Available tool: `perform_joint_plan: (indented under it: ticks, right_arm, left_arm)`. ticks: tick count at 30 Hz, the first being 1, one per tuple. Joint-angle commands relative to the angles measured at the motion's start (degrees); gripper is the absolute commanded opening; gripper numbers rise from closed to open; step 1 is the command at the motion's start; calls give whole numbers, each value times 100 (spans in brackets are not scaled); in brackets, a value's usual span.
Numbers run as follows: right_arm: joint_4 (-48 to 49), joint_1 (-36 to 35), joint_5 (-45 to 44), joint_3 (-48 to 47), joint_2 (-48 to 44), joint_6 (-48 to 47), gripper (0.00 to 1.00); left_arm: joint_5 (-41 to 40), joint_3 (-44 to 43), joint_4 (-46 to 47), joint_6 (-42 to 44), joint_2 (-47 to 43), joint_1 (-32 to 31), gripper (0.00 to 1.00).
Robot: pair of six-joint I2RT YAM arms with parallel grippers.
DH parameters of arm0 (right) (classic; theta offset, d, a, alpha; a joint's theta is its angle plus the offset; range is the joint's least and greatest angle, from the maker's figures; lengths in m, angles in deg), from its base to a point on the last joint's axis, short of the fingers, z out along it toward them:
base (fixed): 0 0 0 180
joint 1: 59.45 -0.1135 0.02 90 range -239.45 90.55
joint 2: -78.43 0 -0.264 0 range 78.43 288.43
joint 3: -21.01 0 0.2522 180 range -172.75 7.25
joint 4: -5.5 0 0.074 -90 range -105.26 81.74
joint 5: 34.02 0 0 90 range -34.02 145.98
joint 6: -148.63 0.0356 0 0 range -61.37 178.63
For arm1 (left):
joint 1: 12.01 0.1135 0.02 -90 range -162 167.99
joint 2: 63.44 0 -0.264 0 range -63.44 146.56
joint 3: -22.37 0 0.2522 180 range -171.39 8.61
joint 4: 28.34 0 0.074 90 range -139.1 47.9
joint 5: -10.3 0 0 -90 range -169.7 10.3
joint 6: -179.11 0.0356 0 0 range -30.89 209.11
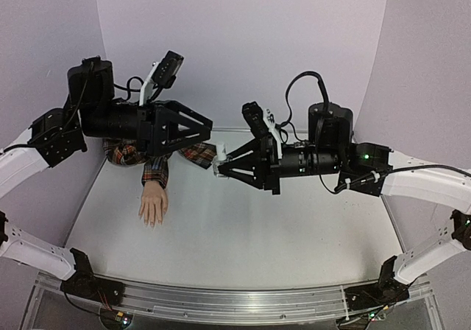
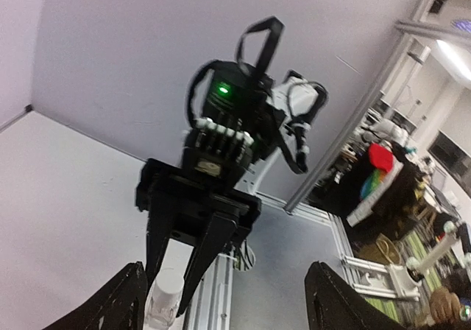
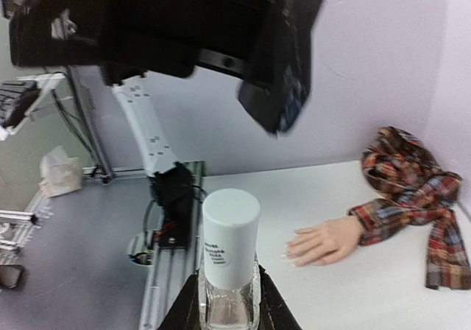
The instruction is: Paint the nails
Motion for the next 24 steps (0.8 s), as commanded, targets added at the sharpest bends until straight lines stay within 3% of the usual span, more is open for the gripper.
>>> perform_joint_plan:
  ticks: [1,5,12,17,22,24]
  right_arm:
    - [132,-47,-1968,103,-272,-433,0]
    - [-112,-71,-2658,-48,-150,-480,0]
    - [-266,-150,-2972,-240,11,-533,0]
    - [-352,-184,-3005,-380,151,-571,0]
    - [-417,-211,-3018,-514,268,-602,0]
    - [-425,-224,-3029,-576,319,-606,0]
  left_arm:
    - [-1984,-510,-945,-273,130,-3,73]
    - [-2161,-874,-1462,-314,606,-2,70]
    - [-2081,-937,-1361,-306,857,-2,68]
    - [-2299,-998,-1343,-338,967,-5,54]
    - [-2282,-1059,-1333,-347,1095,-10,50]
    - [-2276,-1076,-1346,-341,1127,-10,43]
